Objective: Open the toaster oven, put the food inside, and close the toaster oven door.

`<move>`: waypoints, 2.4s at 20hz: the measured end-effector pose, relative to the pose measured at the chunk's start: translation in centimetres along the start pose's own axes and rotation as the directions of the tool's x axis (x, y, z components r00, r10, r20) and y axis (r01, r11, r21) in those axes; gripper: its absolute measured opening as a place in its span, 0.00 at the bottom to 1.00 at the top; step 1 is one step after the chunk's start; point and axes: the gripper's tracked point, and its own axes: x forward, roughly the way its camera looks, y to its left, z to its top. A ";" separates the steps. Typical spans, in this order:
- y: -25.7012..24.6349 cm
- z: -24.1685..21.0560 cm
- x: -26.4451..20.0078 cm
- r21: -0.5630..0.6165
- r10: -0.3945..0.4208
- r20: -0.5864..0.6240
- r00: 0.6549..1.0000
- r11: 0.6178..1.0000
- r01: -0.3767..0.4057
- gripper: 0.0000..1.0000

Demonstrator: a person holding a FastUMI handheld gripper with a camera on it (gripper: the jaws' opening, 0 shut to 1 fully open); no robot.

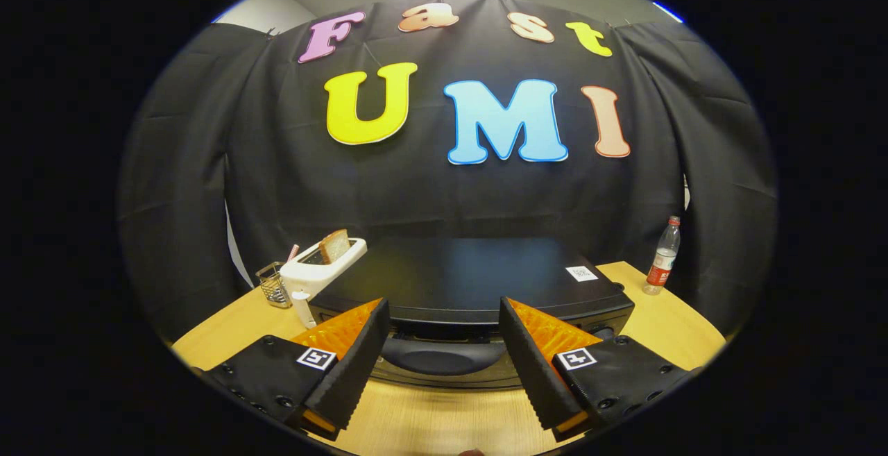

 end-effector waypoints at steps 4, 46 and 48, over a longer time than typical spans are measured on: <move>-0.2 -2.0 1.1 0.000 -0.022 -0.049 0.999 1.000 0.022 1.00; 1.2 -15.8 -10.4 -0.052 0.041 -0.252 0.967 0.997 -0.056 1.00; 1.1 -15.4 -11.6 -0.043 0.068 -0.268 0.961 0.996 -0.082 1.00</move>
